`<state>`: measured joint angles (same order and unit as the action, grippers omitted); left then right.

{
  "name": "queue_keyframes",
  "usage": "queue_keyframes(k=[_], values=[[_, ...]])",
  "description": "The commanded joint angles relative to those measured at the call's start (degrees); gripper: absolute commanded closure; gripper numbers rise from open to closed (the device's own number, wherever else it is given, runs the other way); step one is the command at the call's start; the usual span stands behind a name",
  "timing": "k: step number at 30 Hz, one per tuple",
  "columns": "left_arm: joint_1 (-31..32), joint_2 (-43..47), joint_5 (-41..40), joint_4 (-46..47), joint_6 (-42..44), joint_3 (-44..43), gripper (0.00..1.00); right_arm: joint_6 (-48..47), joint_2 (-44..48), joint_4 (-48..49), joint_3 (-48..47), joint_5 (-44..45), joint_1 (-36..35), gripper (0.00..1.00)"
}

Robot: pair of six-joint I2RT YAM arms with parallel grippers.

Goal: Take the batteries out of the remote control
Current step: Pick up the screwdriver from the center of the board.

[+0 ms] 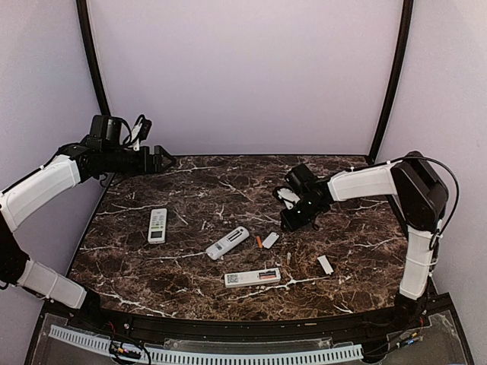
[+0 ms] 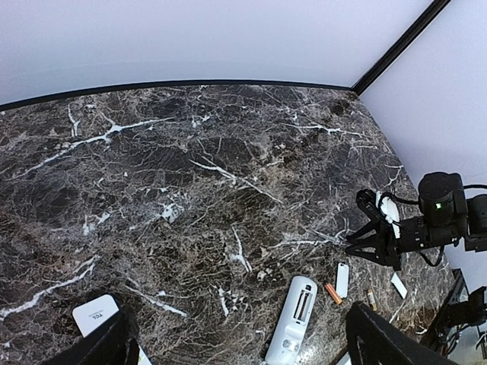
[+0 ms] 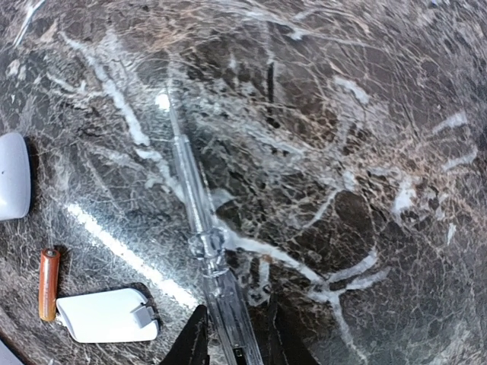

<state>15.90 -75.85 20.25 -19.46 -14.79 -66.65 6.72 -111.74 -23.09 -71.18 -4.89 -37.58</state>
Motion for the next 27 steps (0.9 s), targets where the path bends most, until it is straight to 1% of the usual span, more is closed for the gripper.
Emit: queue_keyframes(k=[1, 2, 4, 7, 11, 15, 16, 18, 20, 24, 27], values=[[-0.43, 0.42, 2.04, -0.43, -0.39, 0.71, 0.06, 1.30, -0.27, 0.63, 3.53, 1.63, -1.14, 0.81], [-0.43, 0.26, 2.10, -0.33, -0.40, 0.77, 0.06, 1.48, -0.11, 1.14, 3.78, 1.42, -1.09, 0.83], [-0.43, -0.06, 2.51, -0.25, -0.35, 0.82, 0.06, 1.78, -0.22, 1.82, 3.94, 0.52, -1.17, 0.83], [-0.43, -0.58, 2.80, -0.22, -0.14, 0.76, 0.07, 1.89, -0.61, 3.17, 4.42, -0.66, -1.45, 0.77], [-0.43, -0.58, 3.04, -0.10, 0.37, 0.84, 0.07, 1.81, -1.34, 3.89, 4.58, -1.48, -1.85, 0.71], [-0.43, -0.75, 2.46, -0.03, 0.70, 0.95, 0.07, 2.29, -1.21, 4.50, 5.52, -1.15, -2.56, 0.71], [-0.43, -0.95, 2.49, -0.17, 0.72, 0.74, 0.07, 2.72, -1.15, 4.53, 5.79, -0.10, -2.70, 0.74], [-0.43, -1.07, 2.76, -0.38, 0.72, 0.47, 0.07, 3.73, -0.91, 4.29, 6.44, 2.87, -2.69, 0.83], [-0.39, -0.82, 3.04, -0.36, 0.51, 0.44, 0.07, 4.83, -0.29, 4.55, 7.40, 4.55, -2.76, 0.90], [-0.28, 0.49, 3.13, -0.01, -0.19, 0.39, 0.07, 7.95, 1.79, 6.52, 9.73, 4.69, -2.76, 0.99], [-0.03, 1.80, 4.88, 2.93, -2.10, 1.47, 0.07, 10.76, 4.37, 8.48, 10.96, 3.71, -2.76, 1.00]])
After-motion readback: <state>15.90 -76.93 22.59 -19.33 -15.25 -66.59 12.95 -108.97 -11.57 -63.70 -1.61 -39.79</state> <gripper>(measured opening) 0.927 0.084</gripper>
